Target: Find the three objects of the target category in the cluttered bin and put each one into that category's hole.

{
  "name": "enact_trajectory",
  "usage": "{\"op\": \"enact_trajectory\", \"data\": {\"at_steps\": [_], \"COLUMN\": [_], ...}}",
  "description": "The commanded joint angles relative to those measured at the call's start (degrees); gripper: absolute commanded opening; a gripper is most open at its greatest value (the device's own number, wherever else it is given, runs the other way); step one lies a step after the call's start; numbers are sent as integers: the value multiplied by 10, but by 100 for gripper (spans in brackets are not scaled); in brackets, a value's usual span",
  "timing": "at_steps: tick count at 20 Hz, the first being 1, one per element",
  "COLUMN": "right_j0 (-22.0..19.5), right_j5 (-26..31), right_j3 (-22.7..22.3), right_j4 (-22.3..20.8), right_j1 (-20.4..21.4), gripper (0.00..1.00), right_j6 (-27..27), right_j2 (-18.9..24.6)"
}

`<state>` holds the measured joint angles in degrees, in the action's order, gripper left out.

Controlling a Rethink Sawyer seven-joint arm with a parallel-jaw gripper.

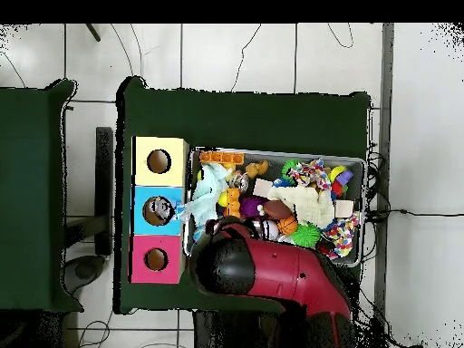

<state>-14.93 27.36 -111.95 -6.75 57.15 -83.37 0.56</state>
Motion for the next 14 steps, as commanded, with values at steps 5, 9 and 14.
{"op": "enact_trajectory", "data": {"at_steps": [5, 9, 14], "right_j0": [-1, 14, 26], "right_j5": [1, -11, -34], "right_j3": [14, 40, 49], "right_j4": [-45, -58, -74], "right_j1": [-43, -53, -51], "gripper": [100, 100, 100], "right_j6": [1, -20, -29], "right_j2": [80, 75, 59]}}
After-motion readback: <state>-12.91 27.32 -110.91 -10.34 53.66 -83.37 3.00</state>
